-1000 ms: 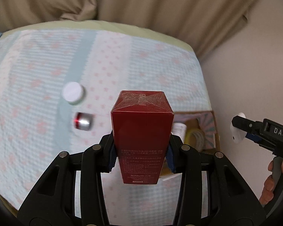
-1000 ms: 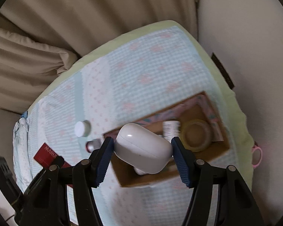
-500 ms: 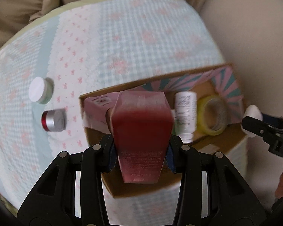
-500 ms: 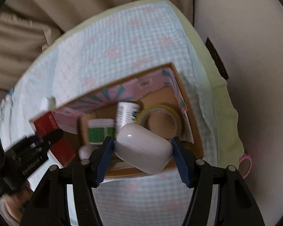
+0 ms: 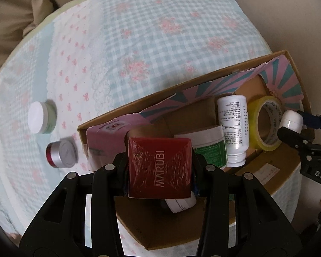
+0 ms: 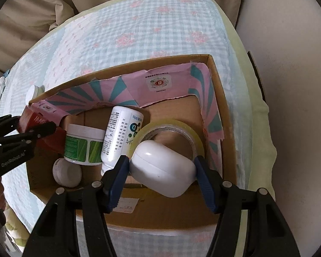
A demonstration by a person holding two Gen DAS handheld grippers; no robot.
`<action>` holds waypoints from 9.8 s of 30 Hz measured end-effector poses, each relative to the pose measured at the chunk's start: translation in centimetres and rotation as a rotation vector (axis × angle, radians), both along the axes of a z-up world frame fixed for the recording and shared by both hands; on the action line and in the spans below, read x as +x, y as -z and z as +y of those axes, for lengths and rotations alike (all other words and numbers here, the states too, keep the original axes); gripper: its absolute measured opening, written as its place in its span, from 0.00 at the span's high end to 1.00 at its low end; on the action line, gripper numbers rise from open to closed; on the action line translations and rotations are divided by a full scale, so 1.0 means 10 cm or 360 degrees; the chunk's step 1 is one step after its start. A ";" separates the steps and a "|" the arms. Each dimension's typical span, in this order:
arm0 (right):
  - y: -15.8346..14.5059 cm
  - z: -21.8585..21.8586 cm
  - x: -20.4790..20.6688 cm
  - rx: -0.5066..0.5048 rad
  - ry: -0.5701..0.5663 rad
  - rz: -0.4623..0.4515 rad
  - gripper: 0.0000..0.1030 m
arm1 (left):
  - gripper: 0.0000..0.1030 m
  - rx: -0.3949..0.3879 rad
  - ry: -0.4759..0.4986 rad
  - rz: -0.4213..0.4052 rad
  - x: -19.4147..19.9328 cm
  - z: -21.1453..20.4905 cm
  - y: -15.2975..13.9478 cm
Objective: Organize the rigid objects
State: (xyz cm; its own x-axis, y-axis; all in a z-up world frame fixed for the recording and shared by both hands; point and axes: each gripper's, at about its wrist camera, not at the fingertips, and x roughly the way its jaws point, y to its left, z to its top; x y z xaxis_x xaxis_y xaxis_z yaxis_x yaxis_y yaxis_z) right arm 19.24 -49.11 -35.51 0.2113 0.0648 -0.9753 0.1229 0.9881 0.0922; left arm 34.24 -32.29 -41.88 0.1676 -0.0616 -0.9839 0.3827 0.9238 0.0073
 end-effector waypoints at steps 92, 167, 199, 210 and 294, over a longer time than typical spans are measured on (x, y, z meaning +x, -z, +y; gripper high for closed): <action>0.66 3.68 0.41 -0.0253 0.0318 -0.0580 0.14 | 0.00 -0.0328 0.0695 -0.0523 0.89 2.90 0.82; -2.59 2.40 -1.27 -0.0153 0.0250 -0.0682 0.63 | 0.34 -0.0467 0.0423 -0.0765 -1.28 1.93 -2.68; -0.60 -0.11 0.18 0.0056 0.0057 -0.0196 0.63 | 0.34 -0.0095 0.0316 -0.0096 -0.83 -0.31 -0.18; -0.03 -0.17 0.46 0.0039 0.0069 -0.0096 0.63 | 0.32 0.0032 0.0346 0.0106 -0.74 -0.44 0.21; -3.96 2.55 -2.22 -0.0350 0.0048 -0.1424 0.00 | 0.00 -0.0463 -0.0334 -0.1578 -3.00 3.04 -4.33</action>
